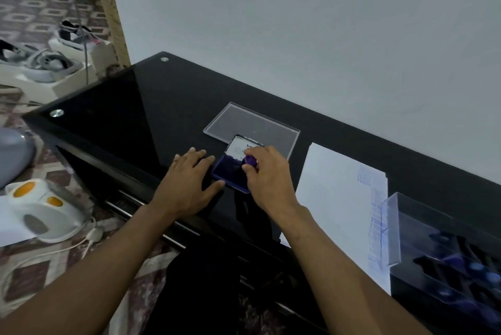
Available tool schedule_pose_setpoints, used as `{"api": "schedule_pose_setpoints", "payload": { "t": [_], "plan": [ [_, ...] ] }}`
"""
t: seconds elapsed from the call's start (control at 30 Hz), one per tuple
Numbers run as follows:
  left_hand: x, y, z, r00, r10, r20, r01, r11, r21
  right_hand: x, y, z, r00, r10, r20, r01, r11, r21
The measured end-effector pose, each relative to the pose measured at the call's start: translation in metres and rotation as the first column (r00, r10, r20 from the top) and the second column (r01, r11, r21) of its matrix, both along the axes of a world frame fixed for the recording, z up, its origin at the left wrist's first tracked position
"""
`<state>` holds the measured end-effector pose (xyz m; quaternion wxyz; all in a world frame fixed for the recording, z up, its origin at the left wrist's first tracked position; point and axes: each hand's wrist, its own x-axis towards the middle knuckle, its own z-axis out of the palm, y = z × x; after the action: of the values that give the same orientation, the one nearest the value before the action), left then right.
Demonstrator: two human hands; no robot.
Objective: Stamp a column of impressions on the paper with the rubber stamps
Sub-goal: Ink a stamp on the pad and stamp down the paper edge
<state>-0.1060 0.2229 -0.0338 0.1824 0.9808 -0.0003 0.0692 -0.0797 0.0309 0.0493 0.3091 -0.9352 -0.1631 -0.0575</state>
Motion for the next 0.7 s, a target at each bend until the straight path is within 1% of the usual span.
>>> {"api": "schedule_pose_setpoints", "payload": {
  "t": [0.13, 0.23, 0.47, 0.7],
  "plan": [
    [0.007, 0.006, -0.007, 1.0, -0.029, -0.003, 0.029, 0.998, 0.052, 0.008, 0.004, 0.002, 0.999, 0.046, 0.029, -0.044, 0.997, -0.067],
    [0.01, 0.007, -0.013, 0.999, -0.038, 0.017, 0.036, 0.995, 0.09, 0.012, 0.006, 0.002, 0.996, 0.083, 0.019, -0.08, 0.989, -0.125],
    [0.012, 0.009, -0.02, 0.999, -0.034, 0.036, 0.029, 0.99, 0.139, 0.02, 0.008, 0.001, 0.996, 0.092, -0.009, -0.093, 0.986, -0.14],
    [0.011, 0.007, -0.02, 0.999, -0.029, 0.036, 0.023, 0.989, 0.144, 0.021, 0.012, 0.0, 0.993, 0.118, -0.027, -0.12, 0.985, -0.127]
  ]
}}
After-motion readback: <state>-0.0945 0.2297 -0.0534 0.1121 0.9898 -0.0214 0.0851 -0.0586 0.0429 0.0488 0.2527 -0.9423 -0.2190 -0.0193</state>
